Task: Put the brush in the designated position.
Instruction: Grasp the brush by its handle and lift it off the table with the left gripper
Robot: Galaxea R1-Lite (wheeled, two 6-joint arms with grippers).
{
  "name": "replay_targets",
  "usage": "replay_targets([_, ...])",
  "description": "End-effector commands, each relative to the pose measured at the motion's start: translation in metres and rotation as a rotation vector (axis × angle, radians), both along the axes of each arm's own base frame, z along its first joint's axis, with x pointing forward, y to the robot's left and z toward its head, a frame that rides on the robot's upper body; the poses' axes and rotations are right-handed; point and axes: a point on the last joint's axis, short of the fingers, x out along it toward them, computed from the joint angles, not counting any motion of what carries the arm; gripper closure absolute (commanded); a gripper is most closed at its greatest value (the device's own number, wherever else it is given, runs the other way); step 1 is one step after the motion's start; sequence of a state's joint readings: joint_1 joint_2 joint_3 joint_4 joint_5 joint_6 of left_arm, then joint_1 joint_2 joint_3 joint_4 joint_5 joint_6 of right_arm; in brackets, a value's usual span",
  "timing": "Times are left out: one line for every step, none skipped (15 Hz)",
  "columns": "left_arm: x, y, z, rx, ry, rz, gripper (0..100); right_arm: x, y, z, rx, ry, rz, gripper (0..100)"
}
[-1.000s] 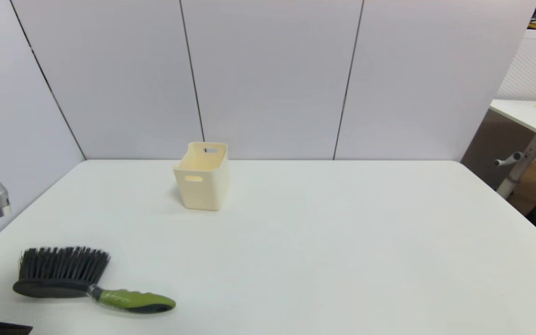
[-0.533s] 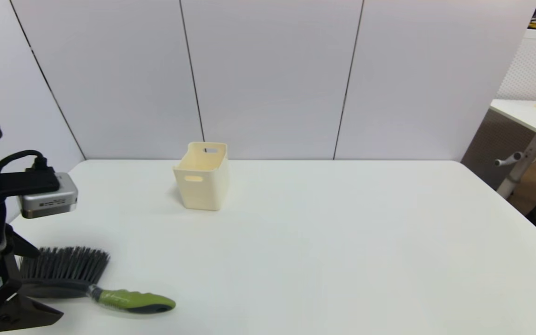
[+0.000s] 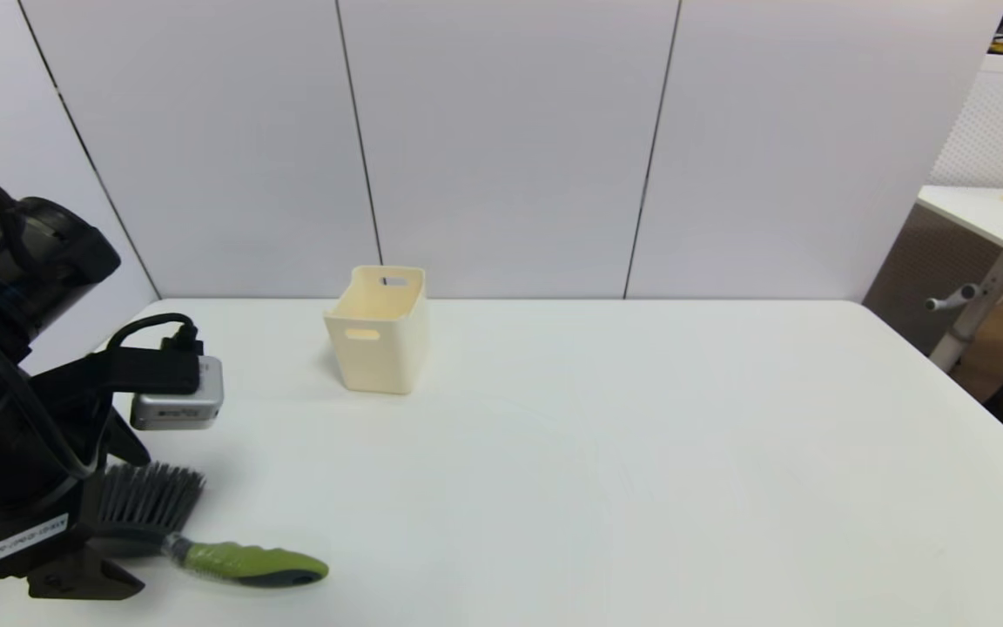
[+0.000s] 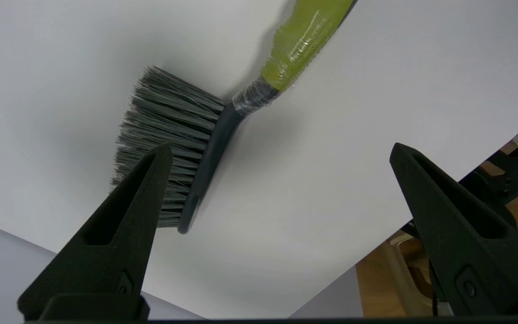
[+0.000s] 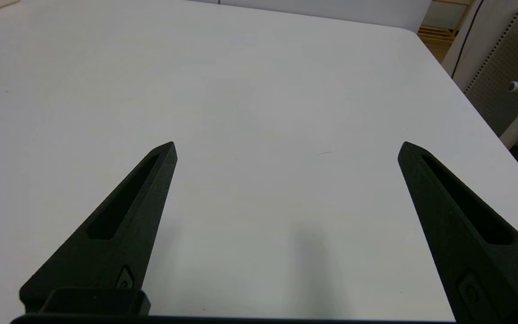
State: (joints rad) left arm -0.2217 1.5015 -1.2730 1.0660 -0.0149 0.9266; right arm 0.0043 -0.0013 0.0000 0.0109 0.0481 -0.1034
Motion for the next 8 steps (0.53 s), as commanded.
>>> replay_targets([0.012,0.000,-0.010,0.030,-0.010,-0.102,0,0.000,0.000,0.000,-0.001,0.003,0.001,0])
replay_targets([0.016,0.001,-0.015,0.037,-0.010,-0.124,0,0.000,0.000,0.000,-0.001,0.003,0.001,0])
replay_targets([0.016,0.002,-0.019,0.036,-0.012,-0.135,0,0.000,0.000,0.000,-0.001,0.003,0.001,0])
replay_targets([0.017,0.003,-0.023,0.036,-0.014,-0.149,0,0.000,0.000,0.000,-0.001,0.003,0.001,0])
replay_targets([0.018,0.002,-0.027,0.041,-0.013,-0.170,0,0.000,0.000,0.000,-0.001,0.003,0.001,0])
replay_targets([0.018,0.003,-0.030,0.044,-0.004,-0.178,0,0.000,0.000,0.000,-0.001,0.003,0.001,0])
replay_targets([0.018,0.003,-0.033,0.046,0.008,-0.179,0,0.000,0.000,0.000,-0.001,0.003,0.001,0])
replay_targets([0.020,0.002,-0.036,0.048,0.018,-0.179,0,0.000,0.000,0.000,-0.001,0.003,0.001,0])
